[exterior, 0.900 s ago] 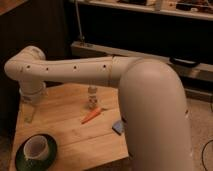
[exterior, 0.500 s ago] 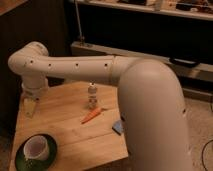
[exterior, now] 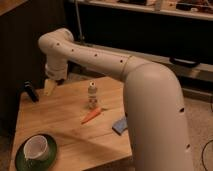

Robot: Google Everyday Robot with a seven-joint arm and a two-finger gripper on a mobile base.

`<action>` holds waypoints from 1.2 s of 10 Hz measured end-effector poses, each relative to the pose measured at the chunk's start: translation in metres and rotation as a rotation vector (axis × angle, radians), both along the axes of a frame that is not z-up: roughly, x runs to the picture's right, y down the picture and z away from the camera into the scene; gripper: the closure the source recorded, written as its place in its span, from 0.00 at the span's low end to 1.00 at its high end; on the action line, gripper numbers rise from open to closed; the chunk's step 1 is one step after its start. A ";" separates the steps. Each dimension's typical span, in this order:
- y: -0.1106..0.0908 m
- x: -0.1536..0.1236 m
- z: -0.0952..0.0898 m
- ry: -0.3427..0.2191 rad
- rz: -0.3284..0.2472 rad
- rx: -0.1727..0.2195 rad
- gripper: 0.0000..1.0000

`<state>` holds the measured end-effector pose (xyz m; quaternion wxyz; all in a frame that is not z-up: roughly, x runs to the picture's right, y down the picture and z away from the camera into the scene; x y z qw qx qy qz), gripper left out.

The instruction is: Move the arm in a circular motion

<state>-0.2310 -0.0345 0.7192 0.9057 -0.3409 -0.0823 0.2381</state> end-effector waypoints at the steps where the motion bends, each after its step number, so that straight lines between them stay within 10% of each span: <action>1: -0.015 0.027 0.014 0.017 0.040 -0.003 0.20; 6: -0.020 0.163 0.022 0.135 0.195 -0.024 0.20; 12: 0.054 0.291 -0.012 0.280 0.385 -0.068 0.20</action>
